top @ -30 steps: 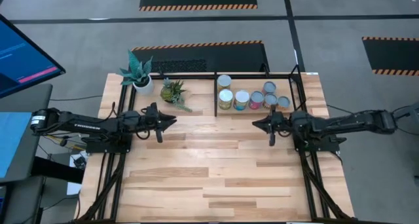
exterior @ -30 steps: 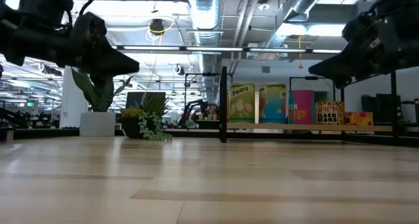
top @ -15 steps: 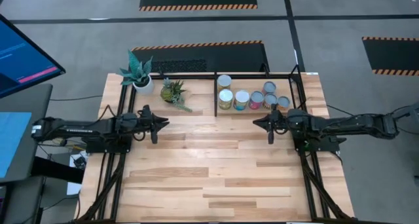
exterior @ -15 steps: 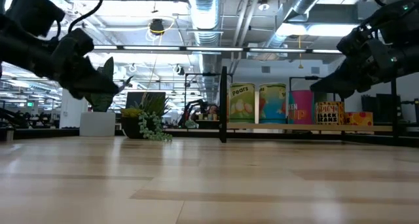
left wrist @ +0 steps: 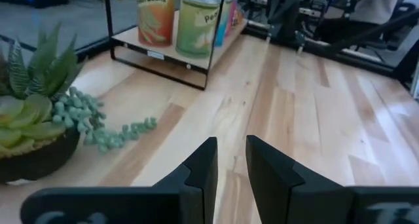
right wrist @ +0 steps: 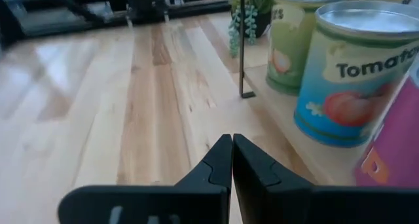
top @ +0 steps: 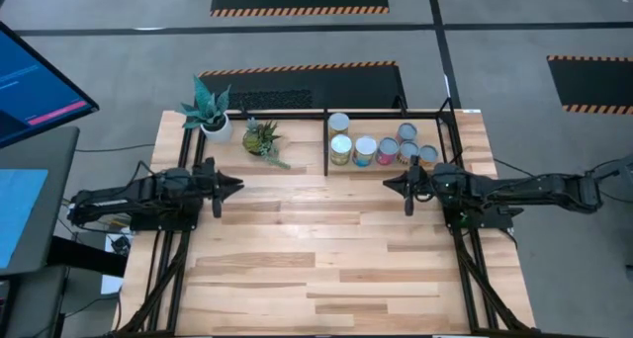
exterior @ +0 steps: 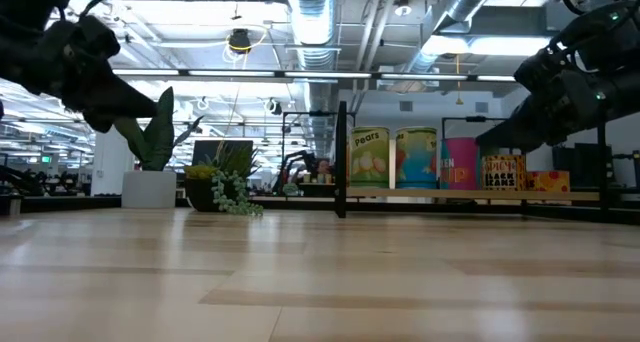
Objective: Pick and place cans onto a shelf
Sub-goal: Return to Home Position
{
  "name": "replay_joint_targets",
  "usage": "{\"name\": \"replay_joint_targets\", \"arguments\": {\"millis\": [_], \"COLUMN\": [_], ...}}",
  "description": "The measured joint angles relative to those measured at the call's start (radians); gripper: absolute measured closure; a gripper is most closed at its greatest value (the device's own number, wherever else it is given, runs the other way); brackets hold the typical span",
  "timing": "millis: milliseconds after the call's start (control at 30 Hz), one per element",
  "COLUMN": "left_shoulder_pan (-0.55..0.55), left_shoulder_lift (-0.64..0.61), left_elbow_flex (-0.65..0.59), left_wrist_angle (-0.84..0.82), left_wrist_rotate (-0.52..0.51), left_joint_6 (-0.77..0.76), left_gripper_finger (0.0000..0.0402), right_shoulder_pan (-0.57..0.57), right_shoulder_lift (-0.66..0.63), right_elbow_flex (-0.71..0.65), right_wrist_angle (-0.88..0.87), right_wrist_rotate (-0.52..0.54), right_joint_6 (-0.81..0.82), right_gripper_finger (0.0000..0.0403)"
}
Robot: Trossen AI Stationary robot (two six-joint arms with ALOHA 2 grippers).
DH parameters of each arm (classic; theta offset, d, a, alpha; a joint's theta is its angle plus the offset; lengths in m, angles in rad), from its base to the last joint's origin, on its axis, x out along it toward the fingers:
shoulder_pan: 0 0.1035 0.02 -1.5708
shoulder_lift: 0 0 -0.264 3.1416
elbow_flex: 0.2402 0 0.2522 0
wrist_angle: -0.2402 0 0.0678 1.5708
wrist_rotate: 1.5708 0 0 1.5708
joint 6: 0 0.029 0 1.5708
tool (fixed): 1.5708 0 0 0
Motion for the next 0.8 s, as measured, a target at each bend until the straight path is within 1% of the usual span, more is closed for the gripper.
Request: {"name": "replay_joint_targets", "arguments": {"millis": [67,167,333,500,633,700,800], "left_shoulder_pan": [0.000,0.000,0.000,0.000,0.000,0.000,0.000], "left_shoulder_lift": [0.012,0.012,0.012,0.012,0.012,0.012,0.012], "left_elbow_flex": [0.000,0.001,0.002,0.002,0.002,0.002,0.002], "left_wrist_angle": [-0.004,-0.011,-0.015,-0.015,-0.015,-0.014,-0.014], "left_wrist_rotate": [0.005,0.031,0.049,0.034,0.027,0.033,0.026], "left_joint_6": [-0.029,-0.077,-0.093,-0.088,-0.034,-0.011,-0.020], "left_gripper_finger": [0.0332,0.0332,0.0332,0.0332,0.0332,0.0332,0.0332], "right_shoulder_pan": [0.000,0.001,0.002,0.003,0.003,0.003,0.003], "right_shoulder_lift": [-0.022,-0.084,-0.223,-0.325,-0.358,-0.360,-0.358], "right_elbow_flex": [0.001,0.008,0.021,0.031,0.039,0.039,0.039], "right_wrist_angle": [-0.017,-0.141,-0.310,-0.351,-0.374,-0.376,-0.377], "right_wrist_rotate": [-0.013,-0.018,-0.017,-0.010,-0.009,-0.010,-0.010], "right_joint_6": [0.043,0.087,0.101,0.062,0.042,0.060,0.155], "right_gripper_finger": [0.0365,0.0365,0.0365,0.0365,0.0365,0.0365,0.0365]}}
